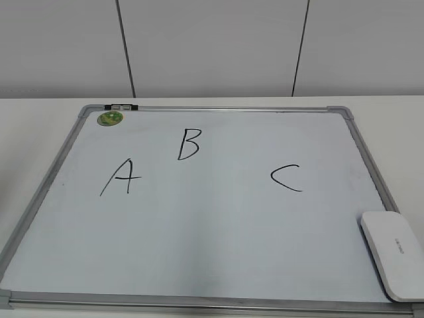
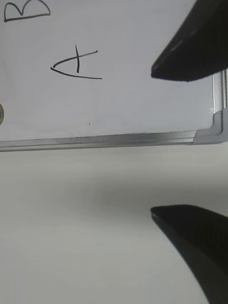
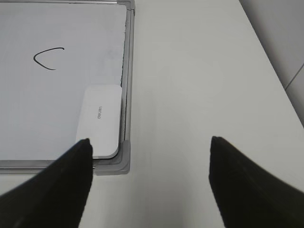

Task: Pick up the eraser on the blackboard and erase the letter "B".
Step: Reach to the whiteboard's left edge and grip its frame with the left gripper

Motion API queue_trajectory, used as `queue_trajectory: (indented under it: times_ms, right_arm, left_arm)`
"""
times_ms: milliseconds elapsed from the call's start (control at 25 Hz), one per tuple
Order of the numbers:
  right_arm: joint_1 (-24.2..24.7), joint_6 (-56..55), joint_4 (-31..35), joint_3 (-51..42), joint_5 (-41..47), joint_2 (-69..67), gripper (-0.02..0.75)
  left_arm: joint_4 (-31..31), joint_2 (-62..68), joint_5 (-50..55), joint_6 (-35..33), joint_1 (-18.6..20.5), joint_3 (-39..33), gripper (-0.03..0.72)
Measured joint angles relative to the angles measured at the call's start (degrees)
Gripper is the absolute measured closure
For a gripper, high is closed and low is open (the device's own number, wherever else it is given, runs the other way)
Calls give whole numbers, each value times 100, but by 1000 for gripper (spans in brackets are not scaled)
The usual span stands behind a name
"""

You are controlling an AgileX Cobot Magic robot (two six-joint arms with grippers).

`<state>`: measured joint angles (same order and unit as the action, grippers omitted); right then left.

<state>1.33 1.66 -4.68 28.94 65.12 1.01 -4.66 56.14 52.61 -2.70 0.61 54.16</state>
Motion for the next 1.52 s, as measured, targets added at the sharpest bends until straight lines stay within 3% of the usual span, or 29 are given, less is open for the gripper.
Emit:
queue_trajectory:
  times_ms: [520, 760, 1520]
  right_arm:
    - [0, 0, 0, 0, 0, 0, 151]
    - [0, 0, 0, 0, 0, 0, 151]
    - [0, 0, 0, 0, 0, 0, 151]
  left_arm:
    - [-221, 3237, -111, -341, 0, 1587, 111]
    - [-269, 4424, -150, -416, 0, 1973, 134]
    - [-428, 5811, -258, -671, 0, 2632, 294]
